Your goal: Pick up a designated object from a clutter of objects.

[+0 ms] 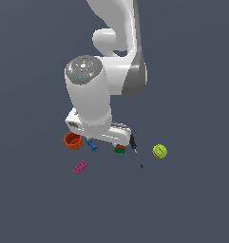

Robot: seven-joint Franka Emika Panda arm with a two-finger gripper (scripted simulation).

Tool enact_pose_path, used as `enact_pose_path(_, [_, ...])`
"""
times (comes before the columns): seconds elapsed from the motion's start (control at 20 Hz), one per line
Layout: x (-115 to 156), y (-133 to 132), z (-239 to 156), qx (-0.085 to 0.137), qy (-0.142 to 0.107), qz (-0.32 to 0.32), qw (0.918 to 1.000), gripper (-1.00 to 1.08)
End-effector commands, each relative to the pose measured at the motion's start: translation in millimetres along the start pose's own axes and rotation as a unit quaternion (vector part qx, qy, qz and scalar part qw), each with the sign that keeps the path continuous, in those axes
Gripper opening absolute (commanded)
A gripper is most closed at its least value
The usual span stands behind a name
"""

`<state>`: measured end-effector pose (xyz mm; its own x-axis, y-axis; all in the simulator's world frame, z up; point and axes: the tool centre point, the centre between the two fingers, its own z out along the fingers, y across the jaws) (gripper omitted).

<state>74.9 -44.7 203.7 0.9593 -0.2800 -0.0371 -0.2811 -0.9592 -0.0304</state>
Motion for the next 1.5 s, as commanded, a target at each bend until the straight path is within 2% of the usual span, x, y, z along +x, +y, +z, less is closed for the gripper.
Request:
enact_pose_path(0.0, [16,16,22,0.000,0.003,0.037,0.9993,1.00])
enact_pose_path(0.35, [50,61,81,-0.003,0.012,0.130,0.9914,1.00])
enact_pose_path(0.7, [67,92,120,-0.008,0.018,0.188,0.9820,1.00])
enact_pose_path(1.0, [71,105,135,-0.011,0.021,0.208,0.9778,1.00])
enact_pose_path(1.45, [71,105,148,-0.011,0.021,0.209,0.9777,1.00])
